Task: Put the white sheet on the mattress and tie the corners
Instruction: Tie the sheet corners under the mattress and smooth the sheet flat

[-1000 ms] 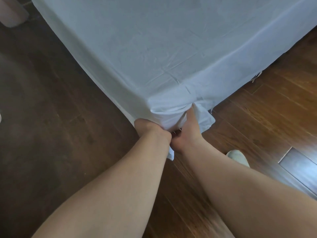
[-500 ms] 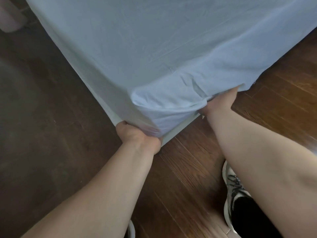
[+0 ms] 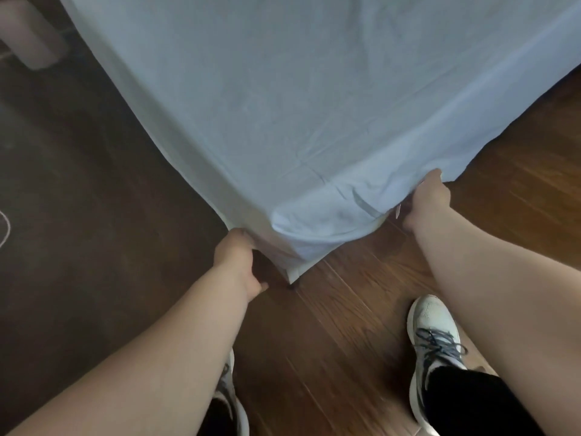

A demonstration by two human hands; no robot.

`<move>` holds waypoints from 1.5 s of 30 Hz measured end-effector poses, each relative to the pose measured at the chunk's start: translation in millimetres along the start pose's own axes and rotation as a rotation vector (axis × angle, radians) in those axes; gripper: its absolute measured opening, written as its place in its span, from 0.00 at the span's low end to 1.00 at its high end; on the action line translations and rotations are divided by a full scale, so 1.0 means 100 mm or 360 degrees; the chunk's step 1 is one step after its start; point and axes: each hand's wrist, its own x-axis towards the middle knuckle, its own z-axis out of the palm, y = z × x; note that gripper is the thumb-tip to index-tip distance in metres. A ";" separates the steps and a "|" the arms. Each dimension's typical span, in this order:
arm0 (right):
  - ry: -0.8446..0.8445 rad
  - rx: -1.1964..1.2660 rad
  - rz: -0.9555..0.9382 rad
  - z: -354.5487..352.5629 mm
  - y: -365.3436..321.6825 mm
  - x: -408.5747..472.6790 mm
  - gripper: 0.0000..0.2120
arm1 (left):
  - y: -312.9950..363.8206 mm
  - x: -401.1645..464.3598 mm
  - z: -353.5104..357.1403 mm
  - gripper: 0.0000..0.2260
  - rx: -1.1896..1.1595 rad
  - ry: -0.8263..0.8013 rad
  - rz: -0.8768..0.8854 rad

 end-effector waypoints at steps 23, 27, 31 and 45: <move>-0.0439 -0.2181 -0.2602 0.18 0.84 -2.23 0.32 | 0.12 0.33 -0.15 0.18 -0.0249 -0.0551 0.0100; -0.0465 -0.1963 -0.2630 0.29 0.90 -1.96 0.31 | 0.20 0.61 -0.07 0.22 -0.0391 -0.0477 0.0128; -0.0461 -0.1751 -0.2743 0.33 0.92 -1.85 0.26 | 0.30 0.93 -0.04 0.22 -0.0529 -0.0497 0.0143; -0.0542 -0.1642 -0.2837 0.37 0.82 -1.84 0.21 | 0.88 1.35 0.16 0.26 -0.0592 -0.0630 0.0160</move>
